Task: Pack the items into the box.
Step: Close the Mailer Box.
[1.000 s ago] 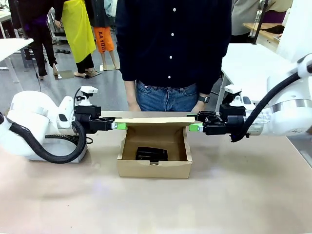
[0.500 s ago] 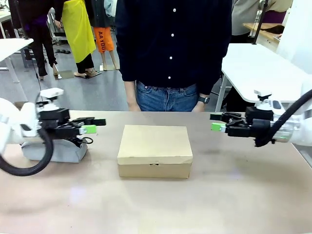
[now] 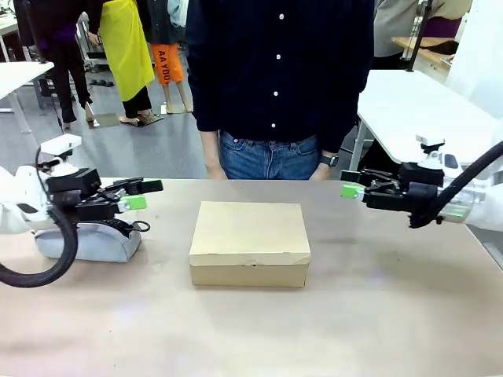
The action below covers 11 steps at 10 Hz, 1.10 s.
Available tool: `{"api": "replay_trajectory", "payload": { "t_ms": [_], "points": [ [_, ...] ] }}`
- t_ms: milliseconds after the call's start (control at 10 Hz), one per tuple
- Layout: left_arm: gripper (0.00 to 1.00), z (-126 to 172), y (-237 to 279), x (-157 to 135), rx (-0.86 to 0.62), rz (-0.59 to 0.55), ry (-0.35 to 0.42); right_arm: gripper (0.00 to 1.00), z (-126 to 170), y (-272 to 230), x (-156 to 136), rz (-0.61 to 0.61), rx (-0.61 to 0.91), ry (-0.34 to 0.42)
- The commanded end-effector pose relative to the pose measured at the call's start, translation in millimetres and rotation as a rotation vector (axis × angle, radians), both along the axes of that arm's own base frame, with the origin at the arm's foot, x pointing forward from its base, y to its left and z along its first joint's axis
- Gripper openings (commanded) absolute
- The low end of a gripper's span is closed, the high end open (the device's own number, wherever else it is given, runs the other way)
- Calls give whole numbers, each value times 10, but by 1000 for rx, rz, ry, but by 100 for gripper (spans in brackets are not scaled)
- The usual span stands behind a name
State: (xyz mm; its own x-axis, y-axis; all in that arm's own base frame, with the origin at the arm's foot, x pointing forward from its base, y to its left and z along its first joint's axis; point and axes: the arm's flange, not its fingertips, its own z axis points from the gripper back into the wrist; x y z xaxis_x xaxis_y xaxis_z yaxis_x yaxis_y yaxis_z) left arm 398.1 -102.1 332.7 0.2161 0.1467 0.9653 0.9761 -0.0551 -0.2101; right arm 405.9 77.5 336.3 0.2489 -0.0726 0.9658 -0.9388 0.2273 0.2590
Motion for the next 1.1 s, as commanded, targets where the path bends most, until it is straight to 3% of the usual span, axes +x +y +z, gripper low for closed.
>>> {"api": "replay_trajectory", "payload": {
  "t_ms": [0, 300, 500, 700, 1000],
  "points": [
    [100, -79, -346, 151, 66, -28, -95, 100, -93, 416, 108, -3, -96, -129],
    [100, -232, -803, 265, 245, -74, -230, 100, -281, 904, 240, 124, -181, -256],
    [100, -380, -1064, 339, 367, -87, -270, 100, -505, 1083, 387, 110, -283, -258],
    [100, -557, -1197, 394, 488, -96, -245, 100, -675, 1102, 462, 145, -344, -181],
    [100, -598, -1130, 460, 475, -81, -208, 100, -711, 1026, 444, 176, -409, -130]
  ]
}}
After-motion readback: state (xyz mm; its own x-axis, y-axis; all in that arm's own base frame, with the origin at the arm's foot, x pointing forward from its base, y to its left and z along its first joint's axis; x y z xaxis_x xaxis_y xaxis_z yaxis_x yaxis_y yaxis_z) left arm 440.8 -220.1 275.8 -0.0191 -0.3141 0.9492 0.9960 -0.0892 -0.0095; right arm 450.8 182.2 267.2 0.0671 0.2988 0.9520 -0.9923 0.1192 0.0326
